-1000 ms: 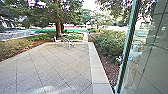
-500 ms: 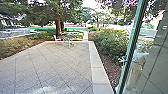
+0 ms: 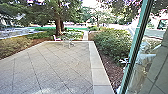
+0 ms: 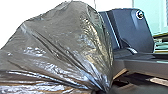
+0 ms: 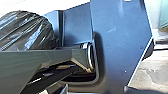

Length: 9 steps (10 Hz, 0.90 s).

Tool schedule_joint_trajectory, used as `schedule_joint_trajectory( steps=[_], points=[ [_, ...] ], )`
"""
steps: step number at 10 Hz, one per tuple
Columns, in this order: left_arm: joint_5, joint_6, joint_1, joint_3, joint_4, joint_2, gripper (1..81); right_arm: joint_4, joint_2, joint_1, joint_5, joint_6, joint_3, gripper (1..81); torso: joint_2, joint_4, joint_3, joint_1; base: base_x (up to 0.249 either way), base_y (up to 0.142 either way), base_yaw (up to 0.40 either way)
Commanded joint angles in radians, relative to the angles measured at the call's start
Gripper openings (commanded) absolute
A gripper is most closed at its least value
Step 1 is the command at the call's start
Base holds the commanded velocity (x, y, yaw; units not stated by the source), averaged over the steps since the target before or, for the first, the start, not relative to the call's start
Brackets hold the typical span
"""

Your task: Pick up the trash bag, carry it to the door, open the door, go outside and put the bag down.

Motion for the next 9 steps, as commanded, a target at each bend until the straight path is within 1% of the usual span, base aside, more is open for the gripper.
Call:
schedule_joint_trajectory(
  steps=[1,7,8,9],
  points=[
    [0.062,0.004,-0.049,0.003,0.002,-0.002,1.0,-0.004,0.005,0.043,-0.052,-0.001,0.008,81.1,0.0,0.0,0.0,0.0,0.116,0.0,0.0],
    [0.062,0.004,-0.049,0.003,0.004,-0.002,1.0,-0.01,0.01,0.043,-0.054,-0.001,0.005,81.1,0.0,0.0,0.0,0.0,0.116,0.0,0.0],
    [0.062,0.004,-0.049,0.003,0.004,-0.002,1.0,-0.012,0.01,0.043,-0.054,-0.001,0.005,81.1,0.0,0.058,0.0,0.0,0.116,0.0,0.0],
    [0.062,0.004,-0.049,0.003,0.004,-0.002,1.0,-0.012,0.01,0.043,-0.054,-0.001,0.005,81.1,0.0,0.094,0.0,0.0,0.116,0.0,0.0]
  ],
)
